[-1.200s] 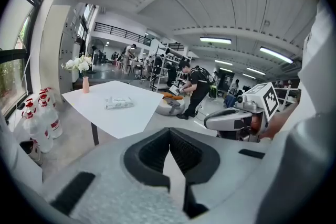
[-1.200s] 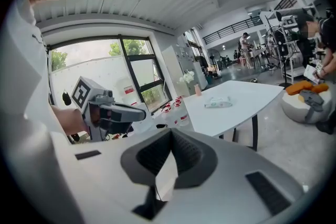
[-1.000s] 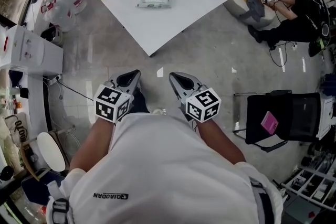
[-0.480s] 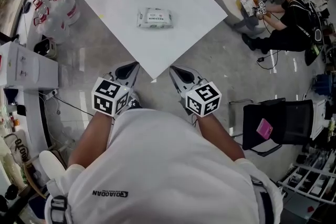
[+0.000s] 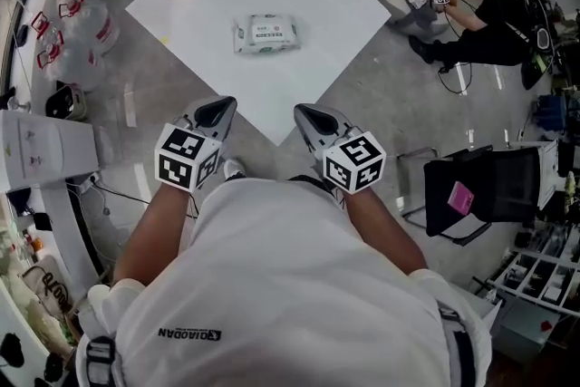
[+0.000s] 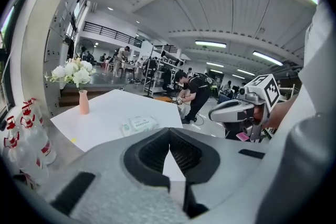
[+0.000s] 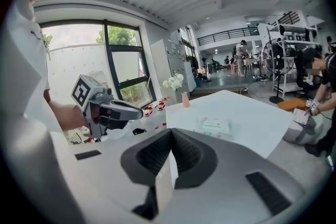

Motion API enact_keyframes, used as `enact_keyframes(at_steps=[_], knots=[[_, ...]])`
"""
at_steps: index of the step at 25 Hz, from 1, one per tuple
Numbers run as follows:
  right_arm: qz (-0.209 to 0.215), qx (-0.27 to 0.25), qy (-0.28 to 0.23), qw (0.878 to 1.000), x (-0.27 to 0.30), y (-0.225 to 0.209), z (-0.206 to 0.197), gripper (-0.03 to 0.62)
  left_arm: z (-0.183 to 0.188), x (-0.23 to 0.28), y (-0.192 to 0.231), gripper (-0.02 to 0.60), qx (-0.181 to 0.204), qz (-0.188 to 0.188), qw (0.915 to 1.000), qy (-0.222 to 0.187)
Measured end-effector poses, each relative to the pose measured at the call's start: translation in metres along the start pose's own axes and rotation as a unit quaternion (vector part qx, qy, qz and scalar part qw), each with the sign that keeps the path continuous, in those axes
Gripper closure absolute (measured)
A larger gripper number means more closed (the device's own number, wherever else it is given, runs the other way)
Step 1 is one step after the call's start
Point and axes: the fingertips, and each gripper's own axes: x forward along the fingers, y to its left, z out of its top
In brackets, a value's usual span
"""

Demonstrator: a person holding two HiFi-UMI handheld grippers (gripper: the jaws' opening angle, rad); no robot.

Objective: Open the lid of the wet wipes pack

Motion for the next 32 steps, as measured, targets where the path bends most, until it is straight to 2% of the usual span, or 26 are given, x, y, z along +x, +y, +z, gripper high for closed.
enact_keyframes(at_steps=[5, 14, 24, 32], knots=[[-0.009, 0.003, 0.016, 1.000, 0.011, -0.004, 0.000, 0.588, 0.009, -0.002, 0.014, 0.573, 0.002, -0.009, 0.9999, -0.012], [0.002, -0.015, 0.018, 1.000, 0.029, -0.014, 0.011, 0.588, -0.003, -0.001, 0.031, 0.572, -0.018, 0.012, 0.9997, -0.005], [0.074, -0.060, 0.017, 0.995, 0.060, -0.037, 0.040, 0.587, 0.006, 0.001, 0.044, 0.573, -0.052, 0.097, 0.9937, -0.021], [0.108, -0.083, 0.018, 0.991, 0.072, -0.074, 0.046, 0.586, 0.020, 0.033, 0.038, 0.574, -0.067, 0.132, 0.9887, -0.025]])
